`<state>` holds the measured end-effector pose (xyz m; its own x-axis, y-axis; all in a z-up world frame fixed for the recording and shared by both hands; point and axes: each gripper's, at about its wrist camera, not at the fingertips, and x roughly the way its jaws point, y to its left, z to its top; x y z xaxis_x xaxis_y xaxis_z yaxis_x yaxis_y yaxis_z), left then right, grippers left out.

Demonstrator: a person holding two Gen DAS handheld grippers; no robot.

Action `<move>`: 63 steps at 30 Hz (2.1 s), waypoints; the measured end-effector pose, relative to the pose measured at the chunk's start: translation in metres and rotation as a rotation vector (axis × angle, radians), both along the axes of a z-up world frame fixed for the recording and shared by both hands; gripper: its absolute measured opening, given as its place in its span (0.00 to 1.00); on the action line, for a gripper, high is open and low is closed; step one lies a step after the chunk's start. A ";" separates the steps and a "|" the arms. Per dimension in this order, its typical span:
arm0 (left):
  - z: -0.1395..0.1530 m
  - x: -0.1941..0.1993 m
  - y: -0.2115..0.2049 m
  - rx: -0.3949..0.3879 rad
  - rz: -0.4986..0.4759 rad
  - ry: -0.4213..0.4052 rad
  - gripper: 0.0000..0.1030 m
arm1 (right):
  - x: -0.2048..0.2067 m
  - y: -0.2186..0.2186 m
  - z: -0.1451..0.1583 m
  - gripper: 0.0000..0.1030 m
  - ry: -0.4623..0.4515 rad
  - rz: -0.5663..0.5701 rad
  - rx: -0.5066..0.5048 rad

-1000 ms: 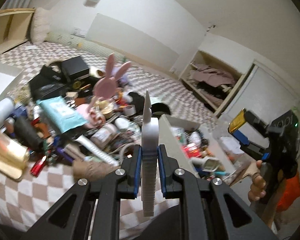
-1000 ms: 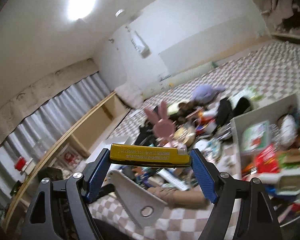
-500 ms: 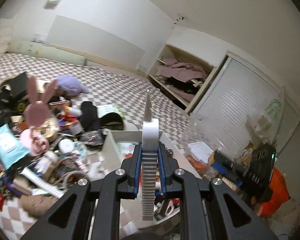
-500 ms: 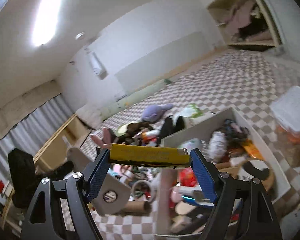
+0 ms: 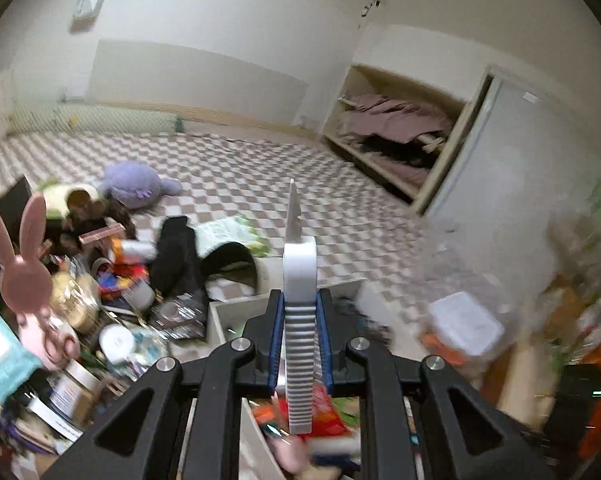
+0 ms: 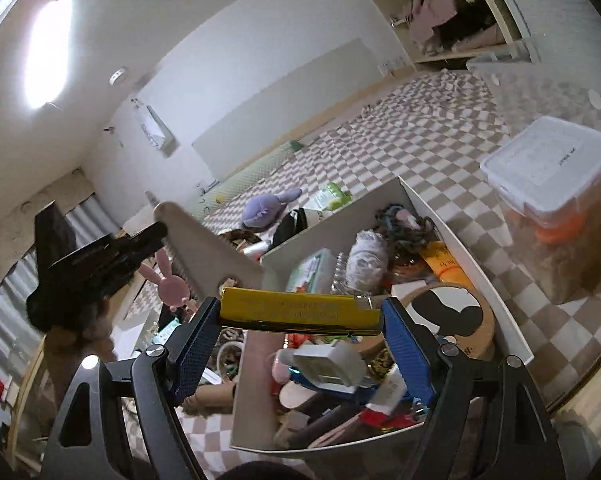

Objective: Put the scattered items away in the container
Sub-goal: 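Lower the white stand into the box and open the left gripper while the right holds the lighter above, then open the right gripper to drop the gold lighter into the white box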

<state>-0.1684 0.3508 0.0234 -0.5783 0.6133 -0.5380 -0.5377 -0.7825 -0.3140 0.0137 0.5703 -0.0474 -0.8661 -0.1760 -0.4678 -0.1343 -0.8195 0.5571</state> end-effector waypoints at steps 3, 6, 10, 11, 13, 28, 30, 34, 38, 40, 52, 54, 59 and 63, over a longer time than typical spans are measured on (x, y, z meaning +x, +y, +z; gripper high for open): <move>-0.013 -0.009 0.012 -0.084 0.053 0.022 0.16 | -0.007 0.007 -0.006 0.78 -0.018 0.004 -0.002; -0.029 -0.017 0.023 -0.156 0.086 0.018 0.16 | -0.010 0.012 -0.009 0.78 -0.026 0.004 -0.001; -0.044 -0.018 0.043 -0.212 0.075 0.019 0.16 | -0.017 0.019 -0.012 0.78 -0.037 -0.001 0.002; -0.044 -0.017 0.048 -0.215 0.068 0.025 0.17 | -0.019 0.020 -0.012 0.78 -0.040 -0.002 0.004; -0.045 -0.014 0.056 -0.176 0.034 -0.007 0.17 | -0.022 0.021 -0.012 0.78 -0.047 -0.002 0.012; -0.051 0.009 0.054 -0.172 -0.035 -0.032 0.86 | -0.045 0.026 -0.023 0.78 -0.137 -0.003 0.034; -0.055 0.010 0.050 -0.193 -0.029 -0.023 0.87 | -0.052 0.026 -0.025 0.78 -0.159 -0.005 0.041; -0.062 0.015 0.038 -0.214 -0.014 -0.024 0.95 | -0.068 0.022 -0.029 0.78 -0.211 0.005 0.072; -0.067 0.017 0.028 -0.213 0.002 -0.045 0.95 | -0.077 0.017 -0.033 0.81 -0.243 0.013 0.090; -0.069 0.017 0.022 -0.206 0.007 -0.067 0.96 | -0.078 0.015 -0.034 0.95 -0.236 0.003 0.097; -0.074 0.035 -0.013 -0.142 0.021 -0.098 1.00 | -0.048 0.005 -0.009 1.00 -0.052 -0.068 0.074; -0.075 0.036 -0.018 -0.141 0.023 -0.109 1.00 | -0.048 -0.004 -0.008 1.00 -0.079 -0.049 0.078; -0.070 0.042 -0.040 -0.119 0.045 -0.083 1.00 | -0.047 -0.020 -0.005 1.00 -0.132 -0.030 0.050; -0.064 0.046 -0.060 -0.101 0.076 -0.070 1.00 | -0.040 -0.037 0.006 1.00 -0.109 -0.040 0.078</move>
<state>-0.1222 0.2907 -0.0407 -0.5802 0.5097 -0.6352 -0.4548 -0.8498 -0.2665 -0.0258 0.5329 -0.0414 -0.8151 -0.1016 -0.5704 -0.2241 -0.8526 0.4721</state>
